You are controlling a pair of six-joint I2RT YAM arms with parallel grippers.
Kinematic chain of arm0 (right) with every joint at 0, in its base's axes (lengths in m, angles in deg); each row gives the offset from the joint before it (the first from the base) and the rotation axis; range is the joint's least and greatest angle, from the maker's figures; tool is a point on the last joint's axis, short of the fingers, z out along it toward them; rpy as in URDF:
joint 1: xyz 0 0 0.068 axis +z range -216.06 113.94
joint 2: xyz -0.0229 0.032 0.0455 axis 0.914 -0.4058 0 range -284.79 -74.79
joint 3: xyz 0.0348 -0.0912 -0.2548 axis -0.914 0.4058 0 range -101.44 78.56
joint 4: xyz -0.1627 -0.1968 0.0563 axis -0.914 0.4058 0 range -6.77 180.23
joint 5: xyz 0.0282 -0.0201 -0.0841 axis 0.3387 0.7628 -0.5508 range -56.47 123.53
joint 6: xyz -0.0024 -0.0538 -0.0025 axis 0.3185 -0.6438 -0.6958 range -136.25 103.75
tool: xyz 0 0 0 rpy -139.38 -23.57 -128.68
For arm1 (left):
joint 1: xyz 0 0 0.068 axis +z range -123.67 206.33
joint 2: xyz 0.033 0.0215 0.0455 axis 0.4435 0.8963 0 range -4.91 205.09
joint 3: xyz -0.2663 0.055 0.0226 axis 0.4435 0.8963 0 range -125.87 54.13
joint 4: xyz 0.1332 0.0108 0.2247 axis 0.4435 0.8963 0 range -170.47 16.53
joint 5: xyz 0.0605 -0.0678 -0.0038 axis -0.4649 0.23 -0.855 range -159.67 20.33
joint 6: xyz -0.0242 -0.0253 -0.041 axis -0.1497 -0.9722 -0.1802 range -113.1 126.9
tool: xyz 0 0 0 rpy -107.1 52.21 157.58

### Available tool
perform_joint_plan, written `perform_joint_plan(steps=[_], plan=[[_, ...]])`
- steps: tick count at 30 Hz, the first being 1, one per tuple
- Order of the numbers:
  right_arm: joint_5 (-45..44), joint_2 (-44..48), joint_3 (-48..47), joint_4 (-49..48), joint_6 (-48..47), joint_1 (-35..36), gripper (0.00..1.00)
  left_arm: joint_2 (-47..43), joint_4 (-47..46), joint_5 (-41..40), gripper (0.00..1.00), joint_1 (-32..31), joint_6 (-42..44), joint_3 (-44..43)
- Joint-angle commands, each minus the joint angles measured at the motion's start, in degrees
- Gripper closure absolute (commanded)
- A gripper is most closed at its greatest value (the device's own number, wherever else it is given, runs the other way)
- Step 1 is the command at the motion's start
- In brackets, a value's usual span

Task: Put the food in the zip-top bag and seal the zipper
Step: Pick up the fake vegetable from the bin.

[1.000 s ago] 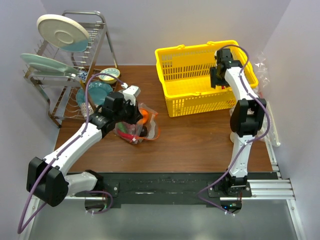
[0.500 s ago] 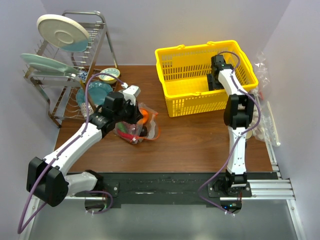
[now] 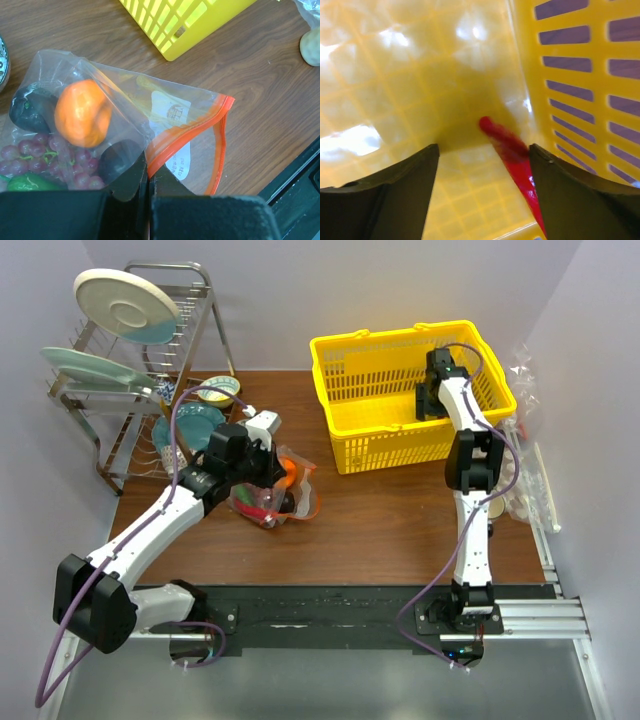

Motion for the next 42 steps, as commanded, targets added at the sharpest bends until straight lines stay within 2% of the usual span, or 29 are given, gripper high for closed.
perform_joint_plan(steps=[1, 7, 10, 11, 12, 21, 26, 32, 35, 36, 38, 39, 42], plan=[[10.0, -0.5, 1.7, 4.3, 3.5, -0.6, 0.43, -0.8, -2.4, 0.6, 1.00, 0.4, 1.2, -0.5], [19.2, 6.8, 5.0, 3.3, 4.4, -0.3, 0.59, -0.8, -2.4, 0.6, 1.00, 0.4, 1.3, -0.7], [18.9, 9.4, 4.9, 4.0, 3.2, -0.2, 0.68, -0.7, -2.4, 0.6, 1.00, 0.4, 1.3, -0.7], [18.7, 9.9, 4.7, 4.2, 2.8, -0.2, 0.77, -0.7, -2.4, 0.6, 1.00, 0.4, 1.3, -0.8], [18.2, 10.3, 4.2, 4.7, 2.4, -0.2, 0.80, -0.7, -2.4, 0.6, 1.00, 0.4, 1.3, -0.7], [22.5, 16.1, 3.0, 2.7, 2.4, -0.2, 0.91, -0.9, -2.3, 0.6, 1.00, 0.4, 1.3, -0.7], [33.9, 24.9, 6.7, -4.5, 5.2, -0.2, 0.92, -1.1, -2.4, 0.5, 1.00, 0.4, 1.3, -0.7], [49.4, 35.1, 14.1, -19.5, 13.9, -0.2, 0.93, -1.1, -2.3, 0.5, 1.00, 0.4, 1.3, -0.7], [58.6, 41.3, 21.1, -31.4, 21.8, -0.2, 0.94, -1.3, -2.1, 0.6, 1.00, 0.4, 1.4, -0.8], [63.5, 44.5, 26.0, -40.2, 27.0, -0.2, 0.94, -1.3, -2.1, 0.6, 1.00, 0.3, 1.4, -0.7], [67.4, 47.3, 31.2, -49.9, 33.3, -0.2, 0.93, -1.4, -2.1, 0.6, 1.00, 0.4, 1.4, -0.7], [68.9, 48.5, 35.6, -58.9, 40.3, -0.2, 0.91, -1.5, -2.0, 0.8, 1.00, 0.4, 1.4, -0.6], [74.3, 51.4, 41.6, -74.2, 52.9, 0.6, 0.91, -1.7, -2.0, 0.9, 1.00, 0.4, 1.4, -0.6]])
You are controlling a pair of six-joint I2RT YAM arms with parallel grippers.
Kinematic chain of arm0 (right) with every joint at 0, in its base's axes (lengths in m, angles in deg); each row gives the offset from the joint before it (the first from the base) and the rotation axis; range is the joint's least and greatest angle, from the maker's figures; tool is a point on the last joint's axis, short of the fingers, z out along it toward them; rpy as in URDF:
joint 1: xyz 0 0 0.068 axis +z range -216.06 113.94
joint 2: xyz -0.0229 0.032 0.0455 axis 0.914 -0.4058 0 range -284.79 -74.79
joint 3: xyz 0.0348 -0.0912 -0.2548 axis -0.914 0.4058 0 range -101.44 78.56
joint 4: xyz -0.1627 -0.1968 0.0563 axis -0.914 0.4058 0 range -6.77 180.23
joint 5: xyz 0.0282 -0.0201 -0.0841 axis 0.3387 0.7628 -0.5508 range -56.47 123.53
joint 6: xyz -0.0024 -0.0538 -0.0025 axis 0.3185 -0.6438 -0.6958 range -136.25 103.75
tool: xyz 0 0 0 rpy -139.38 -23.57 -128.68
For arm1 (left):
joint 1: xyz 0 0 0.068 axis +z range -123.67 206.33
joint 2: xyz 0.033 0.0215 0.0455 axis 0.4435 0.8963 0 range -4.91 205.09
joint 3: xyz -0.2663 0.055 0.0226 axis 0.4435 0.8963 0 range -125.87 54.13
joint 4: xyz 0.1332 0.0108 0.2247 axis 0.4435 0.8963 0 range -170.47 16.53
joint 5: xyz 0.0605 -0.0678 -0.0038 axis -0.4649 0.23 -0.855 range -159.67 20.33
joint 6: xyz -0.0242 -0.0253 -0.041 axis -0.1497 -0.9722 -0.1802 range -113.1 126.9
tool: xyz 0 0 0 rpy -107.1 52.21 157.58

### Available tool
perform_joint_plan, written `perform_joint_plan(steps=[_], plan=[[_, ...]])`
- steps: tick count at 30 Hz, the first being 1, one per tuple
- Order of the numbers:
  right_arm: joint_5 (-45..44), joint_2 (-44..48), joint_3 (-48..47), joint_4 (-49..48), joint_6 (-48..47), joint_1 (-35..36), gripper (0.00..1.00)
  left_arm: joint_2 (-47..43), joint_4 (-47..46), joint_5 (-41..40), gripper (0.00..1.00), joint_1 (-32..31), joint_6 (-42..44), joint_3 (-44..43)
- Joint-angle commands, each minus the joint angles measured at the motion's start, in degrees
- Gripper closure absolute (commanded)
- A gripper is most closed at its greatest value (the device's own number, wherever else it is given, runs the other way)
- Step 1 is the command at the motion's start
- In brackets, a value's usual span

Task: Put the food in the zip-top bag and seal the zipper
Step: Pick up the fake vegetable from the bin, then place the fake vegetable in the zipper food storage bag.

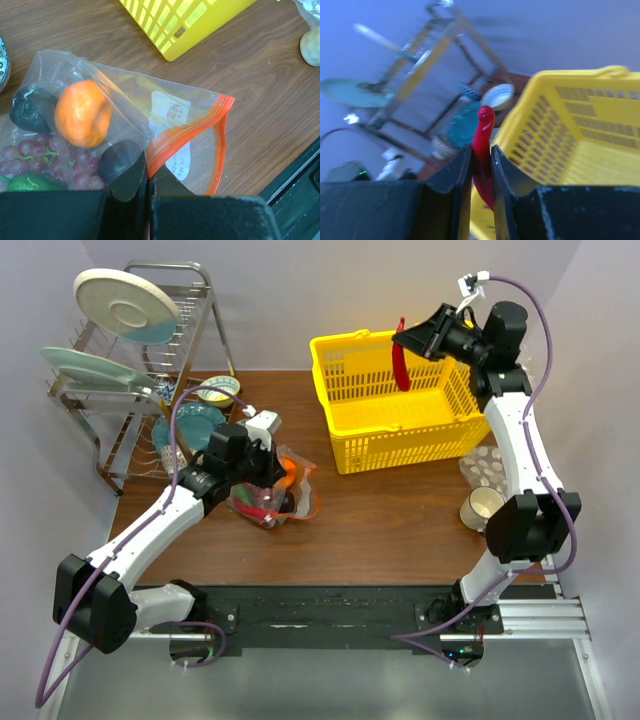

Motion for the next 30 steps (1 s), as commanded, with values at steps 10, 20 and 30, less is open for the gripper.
perform_joint_plan(steps=[10, 20, 30], plan=[[15.3, 13.5, 25.8, -55.8, 34.7, 11.4, 0.91, -1.8, -1.9, 1.3, 1.00, 0.4, 1.4, -0.8], [6.3, 33.4, 42.7, -41.9, 12.0, 23.0, 0.91, -2.0, 1.1, -1.0, 1.00, -0.5, 1.2, -3.9], [2.6, 36.6, 50.8, -49.0, 14.9, 29.7, 0.95, 0.4, 10.8, 1.0, 1.00, -3.0, -1.4, -13.1]])
